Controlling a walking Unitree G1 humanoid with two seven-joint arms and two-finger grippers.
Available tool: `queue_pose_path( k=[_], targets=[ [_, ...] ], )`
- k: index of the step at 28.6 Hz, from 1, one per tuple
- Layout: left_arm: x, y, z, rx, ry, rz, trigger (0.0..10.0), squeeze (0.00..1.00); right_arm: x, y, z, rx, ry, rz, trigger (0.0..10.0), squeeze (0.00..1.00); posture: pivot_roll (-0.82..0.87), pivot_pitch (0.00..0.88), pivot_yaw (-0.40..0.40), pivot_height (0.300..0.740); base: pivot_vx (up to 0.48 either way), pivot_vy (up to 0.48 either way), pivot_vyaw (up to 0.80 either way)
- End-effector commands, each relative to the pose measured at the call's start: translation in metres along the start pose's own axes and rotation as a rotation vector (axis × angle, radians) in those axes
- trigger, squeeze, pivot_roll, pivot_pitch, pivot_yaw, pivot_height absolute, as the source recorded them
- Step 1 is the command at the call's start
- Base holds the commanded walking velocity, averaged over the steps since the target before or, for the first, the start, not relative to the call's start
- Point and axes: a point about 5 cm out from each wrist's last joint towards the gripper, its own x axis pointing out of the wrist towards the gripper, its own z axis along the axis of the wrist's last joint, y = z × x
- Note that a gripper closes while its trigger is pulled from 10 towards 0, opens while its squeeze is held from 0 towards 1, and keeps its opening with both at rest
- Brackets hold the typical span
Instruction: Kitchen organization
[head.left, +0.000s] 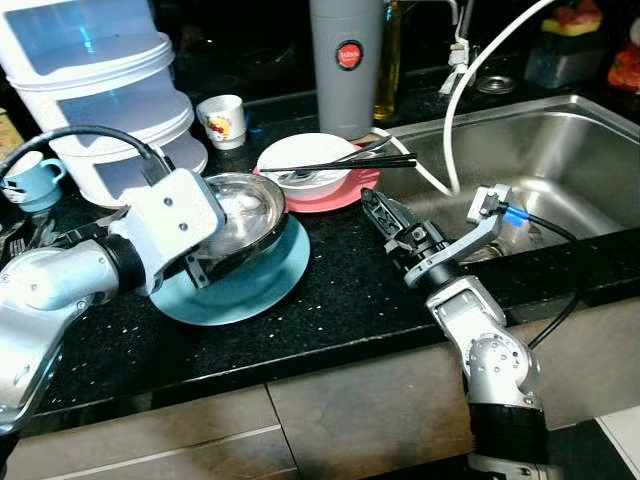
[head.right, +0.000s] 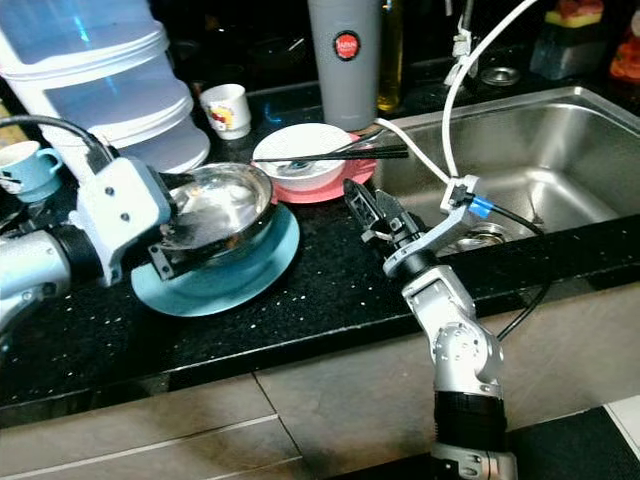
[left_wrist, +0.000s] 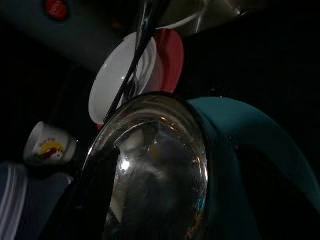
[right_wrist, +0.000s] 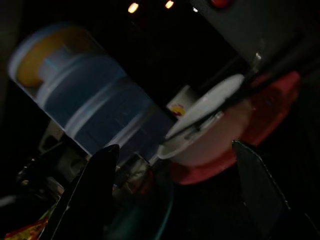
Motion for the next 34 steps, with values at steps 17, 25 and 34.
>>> queue_pose_path(
  k=[17,25,34],
  targets=[
    [-0.001,-0.002,-0.027,0.066,0.184,-0.115,10.0,0.00,0.005,0.070,0.001,-0.191,0.183,0.433,10.0,0.00,0.08,0.000,0.100,0.740,0.000,0.000,0.00],
    [-0.001,-0.011,-0.030,0.048,0.204,-0.177,10.0,0.00,0.004,0.067,0.002,-0.349,0.288,0.444,10.0,0.00,0.08,0.000,0.091,0.740,0.000,0.000,0.00],
    [-0.002,-0.018,-0.030,0.032,0.197,-0.222,10.0,0.00,-0.021,0.072,0.002,-0.454,0.509,0.648,10.0,0.00,0.07,0.000,0.092,0.740,0.000,0.000,0.00]
  ],
)
